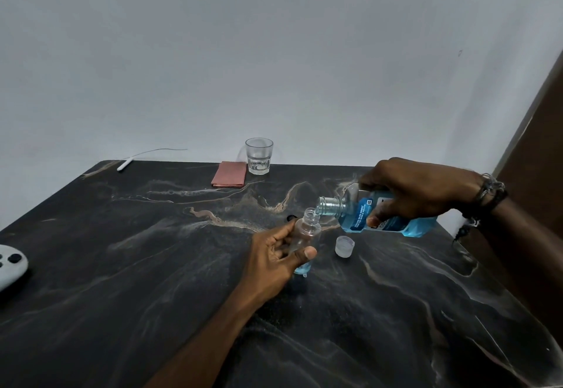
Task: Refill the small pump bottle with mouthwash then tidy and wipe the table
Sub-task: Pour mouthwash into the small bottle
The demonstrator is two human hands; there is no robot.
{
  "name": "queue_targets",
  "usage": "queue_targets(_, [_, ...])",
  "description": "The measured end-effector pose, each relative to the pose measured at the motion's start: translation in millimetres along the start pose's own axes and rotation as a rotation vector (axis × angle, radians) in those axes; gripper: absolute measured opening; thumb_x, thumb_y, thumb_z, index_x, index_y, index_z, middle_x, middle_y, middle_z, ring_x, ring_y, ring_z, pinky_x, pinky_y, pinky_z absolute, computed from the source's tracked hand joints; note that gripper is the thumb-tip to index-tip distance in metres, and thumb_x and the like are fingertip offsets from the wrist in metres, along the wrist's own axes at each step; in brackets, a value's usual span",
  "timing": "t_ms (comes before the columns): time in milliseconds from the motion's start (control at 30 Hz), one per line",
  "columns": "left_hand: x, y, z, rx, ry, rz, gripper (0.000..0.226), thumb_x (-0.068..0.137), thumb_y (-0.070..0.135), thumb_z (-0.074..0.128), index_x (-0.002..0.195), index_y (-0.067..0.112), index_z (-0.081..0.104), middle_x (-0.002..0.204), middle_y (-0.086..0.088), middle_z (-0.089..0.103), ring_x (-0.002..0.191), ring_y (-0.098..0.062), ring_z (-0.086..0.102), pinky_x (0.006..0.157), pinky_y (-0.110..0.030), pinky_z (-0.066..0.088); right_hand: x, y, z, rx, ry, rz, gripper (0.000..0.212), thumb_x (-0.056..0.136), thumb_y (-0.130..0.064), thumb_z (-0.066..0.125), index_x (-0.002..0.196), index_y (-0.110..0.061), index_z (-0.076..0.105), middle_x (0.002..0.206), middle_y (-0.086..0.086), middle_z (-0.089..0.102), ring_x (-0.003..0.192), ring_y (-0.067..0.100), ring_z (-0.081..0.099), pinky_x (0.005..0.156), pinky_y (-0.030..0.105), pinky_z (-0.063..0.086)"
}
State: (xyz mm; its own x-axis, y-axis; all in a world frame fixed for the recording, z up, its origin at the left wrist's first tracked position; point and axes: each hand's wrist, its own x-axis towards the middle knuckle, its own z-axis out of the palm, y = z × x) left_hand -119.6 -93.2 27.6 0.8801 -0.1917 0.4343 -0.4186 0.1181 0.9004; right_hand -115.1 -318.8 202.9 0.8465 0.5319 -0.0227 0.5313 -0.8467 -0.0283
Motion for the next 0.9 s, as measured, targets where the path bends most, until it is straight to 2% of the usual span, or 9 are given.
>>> queue_targets(200, [-0.6, -1.7, -0.3, 0.006, 0.008, -0.027, 0.046, 0.079, 0.007, 0.078, 0.113, 0.034, 0.065, 0.107, 0.011, 0.076, 0.103, -0.011, 0.071, 0.082, -0.019, 0.056, -0.6, -1.8, -1.0, 0.002, -0.011, 0.014, 0.026, 0.077, -0.041, 0.078, 0.072, -0.041, 0.053, 0.068, -0.013, 0.062, 0.059, -0.001, 0.055, 0.054, 0.019, 0.041])
queue_targets(400, [-0.6, -2.3, 0.0, -0.007, 0.006, -0.033, 0.045, 0.079, 0.006, 0.078, 0.114, 0.031, 0.065, 0.109, 0.012, 0.075, 0.104, -0.012, 0.071, 0.082, -0.019, 0.056, -1.2, -2.7, -1.5, -0.002, -0.015, 0.03, 0.026, 0.077, -0.043, 0.078, 0.073, -0.042, 0.052, 0.067, -0.016, 0.057, 0.062, -0.011, 0.053, 0.053, 0.015, 0.036])
queue_targets(533, [-0.3, -3.3, -0.5, -0.013, 0.007, -0.039, 0.046, 0.079, 0.006, 0.078, 0.117, 0.029, 0.064, 0.11, 0.01, 0.075, 0.104, -0.012, 0.071, 0.083, -0.02, 0.056, -1.4, -3.5, -2.6, 0.006, -0.022, 0.037, 0.022, 0.077, -0.045, 0.077, 0.078, -0.041, 0.056, 0.071, -0.016, 0.061, 0.064, -0.011, 0.055, 0.054, 0.015, 0.038])
queue_targets(767, [-0.4, -4.6, -1.6, -0.021, 0.003, -0.041, 0.045, 0.079, 0.012, 0.079, 0.117, 0.032, 0.065, 0.113, 0.006, 0.075, 0.105, -0.014, 0.071, 0.086, -0.026, 0.058, -0.7, -5.3, -3.4, -0.015, -0.023, 0.04, 0.024, 0.076, -0.045, 0.078, 0.074, -0.043, 0.054, 0.07, -0.014, 0.061, 0.063, -0.008, 0.054, 0.053, 0.017, 0.037])
queue_targets(900, [0.0, -6.9, -1.7, -0.026, 0.004, -0.048, 0.048, 0.079, 0.011, 0.079, 0.123, 0.02, 0.064, 0.114, 0.0, 0.074, 0.106, -0.016, 0.071, 0.09, -0.031, 0.058, -0.5, -6.0, -4.4, -0.016, -0.028, 0.045, 0.02, 0.076, -0.044, 0.078, 0.078, -0.041, 0.058, 0.071, -0.013, 0.062, 0.062, -0.004, 0.055, 0.053, 0.018, 0.039])
